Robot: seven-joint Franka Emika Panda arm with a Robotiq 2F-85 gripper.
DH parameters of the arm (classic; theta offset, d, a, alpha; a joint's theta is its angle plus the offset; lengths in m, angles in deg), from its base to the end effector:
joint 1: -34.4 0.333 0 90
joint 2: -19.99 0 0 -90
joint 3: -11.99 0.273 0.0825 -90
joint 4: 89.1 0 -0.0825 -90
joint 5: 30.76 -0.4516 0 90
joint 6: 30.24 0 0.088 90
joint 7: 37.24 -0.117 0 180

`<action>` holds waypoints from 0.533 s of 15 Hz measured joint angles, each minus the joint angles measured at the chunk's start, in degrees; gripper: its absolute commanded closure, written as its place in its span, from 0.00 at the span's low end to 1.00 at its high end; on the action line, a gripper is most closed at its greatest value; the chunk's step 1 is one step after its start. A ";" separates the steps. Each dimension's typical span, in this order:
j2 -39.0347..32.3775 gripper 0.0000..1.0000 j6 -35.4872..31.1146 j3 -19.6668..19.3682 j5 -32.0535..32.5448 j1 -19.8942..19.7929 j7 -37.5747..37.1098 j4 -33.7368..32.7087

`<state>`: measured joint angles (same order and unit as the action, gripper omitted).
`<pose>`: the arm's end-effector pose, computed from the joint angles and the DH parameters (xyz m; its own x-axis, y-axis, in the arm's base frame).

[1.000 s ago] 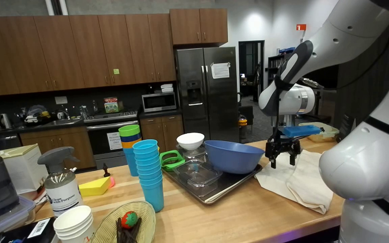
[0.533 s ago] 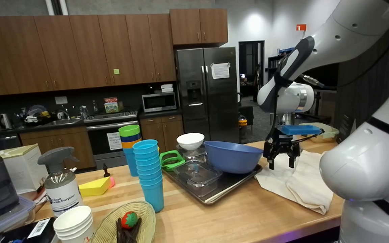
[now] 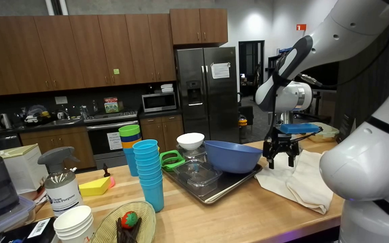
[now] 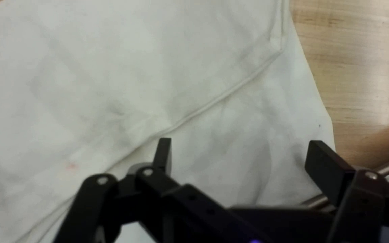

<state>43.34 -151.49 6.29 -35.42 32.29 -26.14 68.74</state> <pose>0.4041 -0.0433 0.2243 0.9770 0.0343 -0.2104 0.0046 -0.9901 -0.1402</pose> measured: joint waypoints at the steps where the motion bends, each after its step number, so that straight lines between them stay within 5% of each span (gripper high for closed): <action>1: 0.00 0.00 1.56 0.15 0.17 -0.01 -0.67 -0.38; 8: 0.00 0.00 13.17 0.60 -1.23 -0.02 -6.34 -4.19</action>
<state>43.35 -138.32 6.90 -36.65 32.27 -32.48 64.55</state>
